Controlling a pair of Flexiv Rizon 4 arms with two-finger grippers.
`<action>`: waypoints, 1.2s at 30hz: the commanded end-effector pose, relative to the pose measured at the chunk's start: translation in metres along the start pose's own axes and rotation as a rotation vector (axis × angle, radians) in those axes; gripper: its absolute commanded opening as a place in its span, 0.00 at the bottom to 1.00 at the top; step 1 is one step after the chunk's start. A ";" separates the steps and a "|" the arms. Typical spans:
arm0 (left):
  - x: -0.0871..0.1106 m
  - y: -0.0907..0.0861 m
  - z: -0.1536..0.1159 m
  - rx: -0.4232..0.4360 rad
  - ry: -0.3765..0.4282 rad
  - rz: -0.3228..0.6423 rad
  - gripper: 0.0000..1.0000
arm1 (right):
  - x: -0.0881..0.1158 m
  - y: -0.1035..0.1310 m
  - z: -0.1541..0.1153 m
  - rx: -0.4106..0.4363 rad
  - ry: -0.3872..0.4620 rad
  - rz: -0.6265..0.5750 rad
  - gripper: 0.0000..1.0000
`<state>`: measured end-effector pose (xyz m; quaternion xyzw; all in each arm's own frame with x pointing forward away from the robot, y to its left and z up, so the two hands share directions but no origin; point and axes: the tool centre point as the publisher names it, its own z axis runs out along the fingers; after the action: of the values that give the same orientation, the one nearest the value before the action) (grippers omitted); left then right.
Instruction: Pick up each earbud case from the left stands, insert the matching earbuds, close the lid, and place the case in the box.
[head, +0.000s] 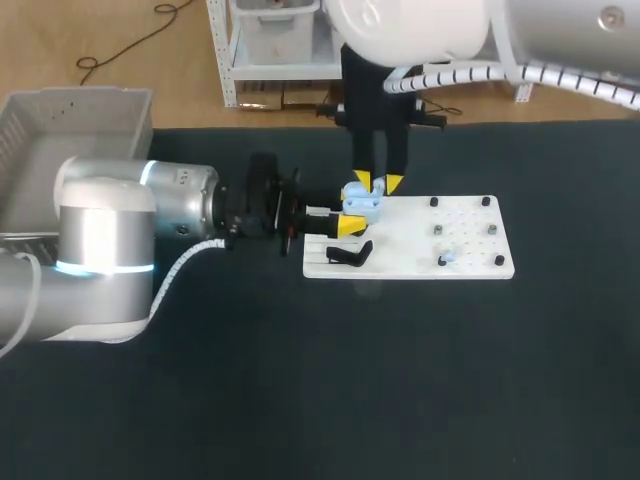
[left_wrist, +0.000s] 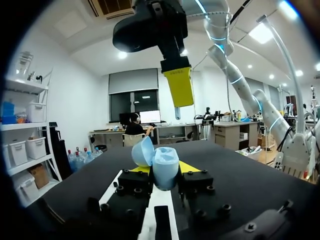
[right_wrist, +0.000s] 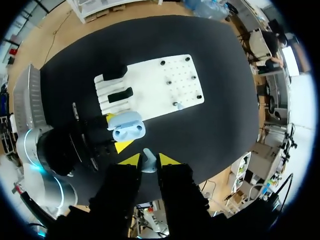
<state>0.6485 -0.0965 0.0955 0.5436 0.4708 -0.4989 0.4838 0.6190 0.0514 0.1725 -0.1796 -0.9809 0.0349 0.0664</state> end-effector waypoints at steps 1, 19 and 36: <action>0.000 -0.003 0.002 -0.011 0.007 -0.005 0.00 | -0.003 0.003 -0.001 0.006 0.013 0.035 0.00; 0.003 -0.003 0.005 -0.014 0.010 -0.020 0.00 | -0.007 0.009 0.012 0.013 0.058 0.095 0.00; 0.003 -0.003 0.005 -0.014 0.010 -0.020 0.00 | -0.011 0.014 0.021 0.058 0.098 0.168 0.00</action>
<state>0.6464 -0.1009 0.0928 0.5385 0.4810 -0.4989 0.4793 0.6294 0.0572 0.1502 -0.2595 -0.9572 0.0567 0.1148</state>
